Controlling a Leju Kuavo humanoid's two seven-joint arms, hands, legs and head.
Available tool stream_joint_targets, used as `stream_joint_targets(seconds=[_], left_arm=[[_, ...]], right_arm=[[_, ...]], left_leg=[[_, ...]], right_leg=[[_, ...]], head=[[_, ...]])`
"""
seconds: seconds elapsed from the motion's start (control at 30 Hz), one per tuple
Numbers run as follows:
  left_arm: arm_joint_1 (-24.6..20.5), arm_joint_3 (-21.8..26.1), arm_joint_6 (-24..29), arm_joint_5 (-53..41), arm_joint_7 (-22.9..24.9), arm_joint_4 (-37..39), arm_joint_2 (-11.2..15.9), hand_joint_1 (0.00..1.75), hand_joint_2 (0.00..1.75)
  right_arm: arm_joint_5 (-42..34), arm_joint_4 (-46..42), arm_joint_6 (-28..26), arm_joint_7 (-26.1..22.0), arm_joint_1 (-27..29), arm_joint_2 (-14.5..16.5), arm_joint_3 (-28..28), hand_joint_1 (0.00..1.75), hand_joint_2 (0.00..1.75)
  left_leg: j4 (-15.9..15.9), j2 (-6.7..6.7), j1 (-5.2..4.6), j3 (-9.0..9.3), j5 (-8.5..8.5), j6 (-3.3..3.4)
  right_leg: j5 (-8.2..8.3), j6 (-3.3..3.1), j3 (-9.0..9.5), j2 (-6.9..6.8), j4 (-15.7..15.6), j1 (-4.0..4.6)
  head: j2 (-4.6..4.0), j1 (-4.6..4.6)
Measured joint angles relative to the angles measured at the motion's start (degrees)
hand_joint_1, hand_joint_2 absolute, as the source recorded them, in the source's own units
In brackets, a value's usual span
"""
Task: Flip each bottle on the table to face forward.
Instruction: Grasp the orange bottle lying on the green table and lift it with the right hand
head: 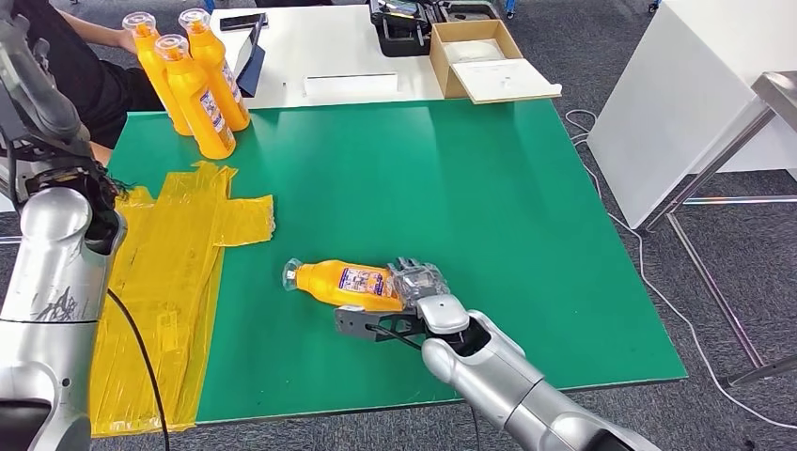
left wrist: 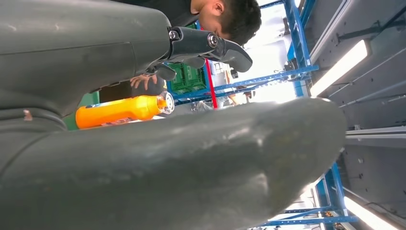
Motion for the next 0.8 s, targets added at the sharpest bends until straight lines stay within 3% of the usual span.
stream_joint_targets(seconds=[0.2,0.33,0.37,0.8], left_arm=[[0.1,0.1,0.0,0.4,-0.5,0.2,0.0,0.0,0.0],[0.3,0.2,-0.1,0.7,-0.8,0.2,0.0,0.0,0.0],[0.3,0.2,-0.1,0.8,-0.8,0.2,0.0,0.0,0.0],[0.3,0.8,0.1,1.0,-1.3,0.8,0.0,0.0,0.0]], right_arm=[[1.4,1.2,0.2,0.1,-0.4,-0.3,0.4,0.0,1.75],[2.3,2.4,0.6,0.1,-0.7,-0.6,0.5,1.69,1.75],[2.4,2.6,0.6,0.1,-0.7,-0.7,0.6,1.75,1.75],[2.3,3.7,1.8,-0.5,-1.8,-0.8,0.7,1.75,1.75]], left_leg=[[0.0,0.0,0.0,0.0,0.0,0.0],[0.0,0.0,0.0,0.0,0.0,0.0],[0.0,0.0,0.0,0.0,0.0,0.0],[0.0,0.06,0.01,0.04,0.03,-0.04]], right_leg=[[0.0,0.0,0.0,0.0,0.0,0.0],[0.0,0.0,0.0,0.0,0.0,0.0],[0.0,0.0,0.0,0.0,0.0,0.0],[0.06,-0.09,0.01,0.0,0.0,0.0]], head=[[0.0,0.0],[0.0,0.01],[0.0,0.01],[0.0,-0.01]])
